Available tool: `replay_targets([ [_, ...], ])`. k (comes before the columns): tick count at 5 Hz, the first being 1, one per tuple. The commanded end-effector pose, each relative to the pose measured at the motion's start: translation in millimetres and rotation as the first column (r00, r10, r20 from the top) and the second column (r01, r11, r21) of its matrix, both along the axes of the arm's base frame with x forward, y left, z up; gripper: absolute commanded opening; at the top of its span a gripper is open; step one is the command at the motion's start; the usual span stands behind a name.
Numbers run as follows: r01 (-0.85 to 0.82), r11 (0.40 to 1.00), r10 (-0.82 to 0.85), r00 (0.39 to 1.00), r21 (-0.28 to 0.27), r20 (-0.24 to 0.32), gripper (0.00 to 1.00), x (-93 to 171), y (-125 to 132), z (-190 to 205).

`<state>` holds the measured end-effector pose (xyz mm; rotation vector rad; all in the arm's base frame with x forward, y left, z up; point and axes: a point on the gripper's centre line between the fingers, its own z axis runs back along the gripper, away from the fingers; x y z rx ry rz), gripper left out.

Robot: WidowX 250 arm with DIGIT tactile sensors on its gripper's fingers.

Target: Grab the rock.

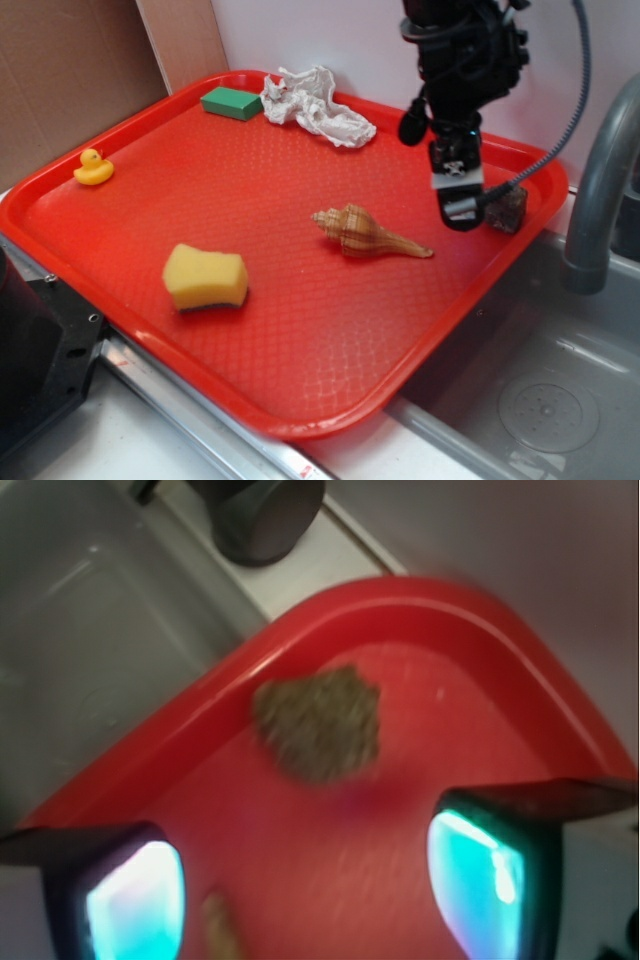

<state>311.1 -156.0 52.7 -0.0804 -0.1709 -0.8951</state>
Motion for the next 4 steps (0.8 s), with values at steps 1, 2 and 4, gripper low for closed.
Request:
replay_targets([
  [1,0.076,0.997,-0.075,0.996,-0.032,0.039,1.0,20,-29,1],
  [2,0.105,0.994,-0.104,0.994,-0.021,0.023,1.0,12,-35,-8],
  [4,-0.004,1.0,0.004,0.999,-0.001,0.038,0.0,2,-14,3],
])
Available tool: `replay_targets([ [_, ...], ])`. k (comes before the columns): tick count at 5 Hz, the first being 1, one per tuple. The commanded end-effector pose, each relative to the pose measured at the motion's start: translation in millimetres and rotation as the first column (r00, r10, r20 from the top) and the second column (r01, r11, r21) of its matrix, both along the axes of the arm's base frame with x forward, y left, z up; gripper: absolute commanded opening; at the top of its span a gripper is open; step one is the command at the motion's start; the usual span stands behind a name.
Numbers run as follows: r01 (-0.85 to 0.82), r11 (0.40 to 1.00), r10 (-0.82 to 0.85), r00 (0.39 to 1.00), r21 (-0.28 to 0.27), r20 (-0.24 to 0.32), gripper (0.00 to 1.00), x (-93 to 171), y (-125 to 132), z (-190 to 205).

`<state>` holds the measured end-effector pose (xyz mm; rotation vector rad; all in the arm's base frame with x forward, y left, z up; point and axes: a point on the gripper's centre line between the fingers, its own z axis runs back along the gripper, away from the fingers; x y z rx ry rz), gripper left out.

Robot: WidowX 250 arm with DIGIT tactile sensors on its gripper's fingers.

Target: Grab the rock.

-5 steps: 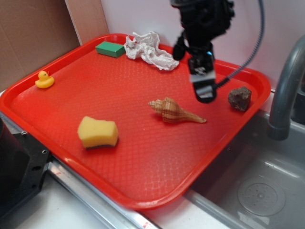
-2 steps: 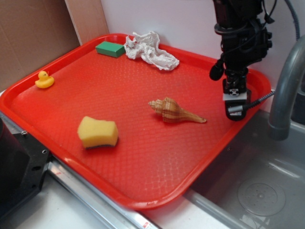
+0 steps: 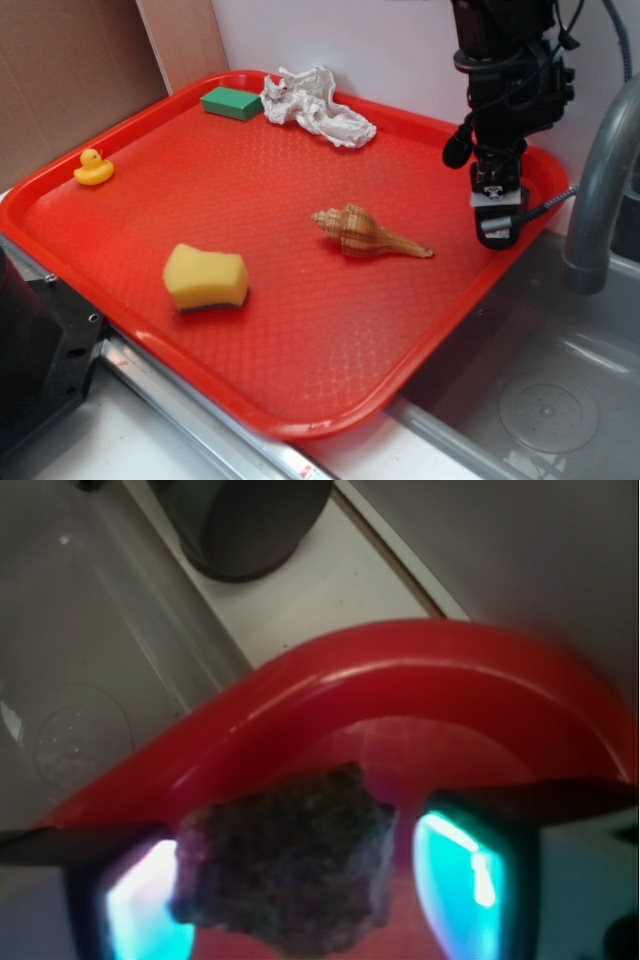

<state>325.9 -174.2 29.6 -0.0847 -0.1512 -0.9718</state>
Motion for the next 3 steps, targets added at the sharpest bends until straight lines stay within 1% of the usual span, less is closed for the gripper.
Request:
replay_targets([
  [1,-0.22,0.975,0.221,0.974,-0.019,0.054,0.0,-32,33,46],
  [2,-0.455,0.89,0.456,0.889,-0.032,0.036,0.0,-65,67,84],
  [3,-0.66,0.75,0.659,0.751,0.043,0.036,0.0,-93,100,116],
])
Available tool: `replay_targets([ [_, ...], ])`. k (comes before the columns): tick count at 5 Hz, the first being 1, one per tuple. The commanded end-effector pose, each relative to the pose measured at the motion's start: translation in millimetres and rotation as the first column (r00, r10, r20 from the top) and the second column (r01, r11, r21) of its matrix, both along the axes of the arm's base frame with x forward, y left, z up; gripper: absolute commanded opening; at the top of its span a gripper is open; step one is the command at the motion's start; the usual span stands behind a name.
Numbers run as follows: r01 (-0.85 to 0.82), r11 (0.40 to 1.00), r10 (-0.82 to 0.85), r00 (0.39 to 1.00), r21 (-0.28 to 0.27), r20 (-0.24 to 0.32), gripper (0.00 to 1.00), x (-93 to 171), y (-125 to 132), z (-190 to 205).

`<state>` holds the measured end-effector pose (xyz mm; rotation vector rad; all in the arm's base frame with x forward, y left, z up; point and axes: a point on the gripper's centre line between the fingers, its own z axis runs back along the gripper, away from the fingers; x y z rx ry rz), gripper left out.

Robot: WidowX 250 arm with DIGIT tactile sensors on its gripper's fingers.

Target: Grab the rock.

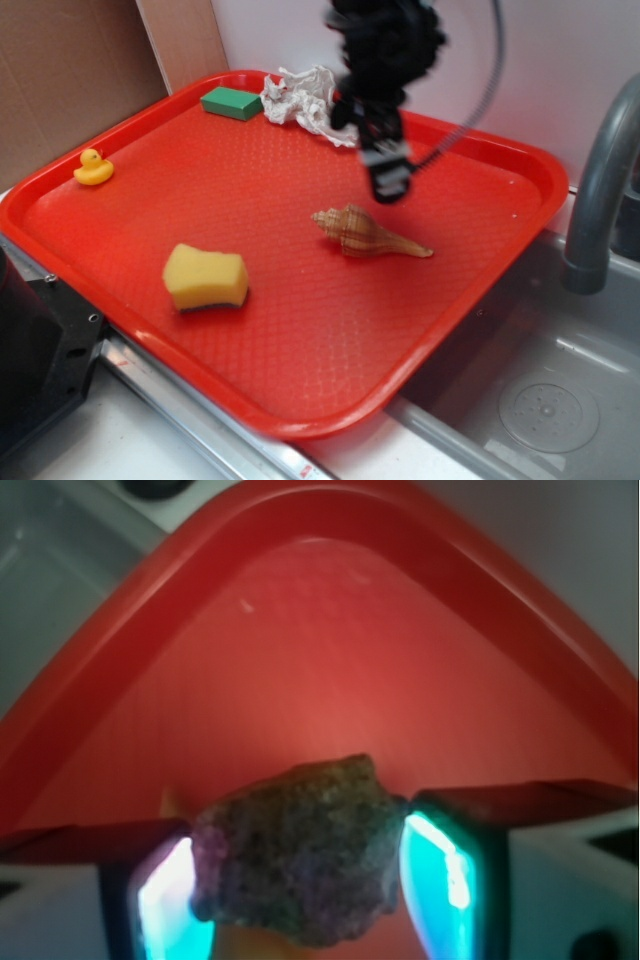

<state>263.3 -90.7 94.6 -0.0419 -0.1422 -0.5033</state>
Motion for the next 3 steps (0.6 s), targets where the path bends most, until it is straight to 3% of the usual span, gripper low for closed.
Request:
replay_targets([
  [1,-0.48,0.875,0.479,0.877,0.053,0.042,0.0,-48,46,76],
  [2,-0.684,0.729,0.68,0.728,0.026,0.084,0.0,-48,49,94],
  [3,-0.774,0.633,0.768,0.633,0.035,0.1,0.0,-44,53,99],
])
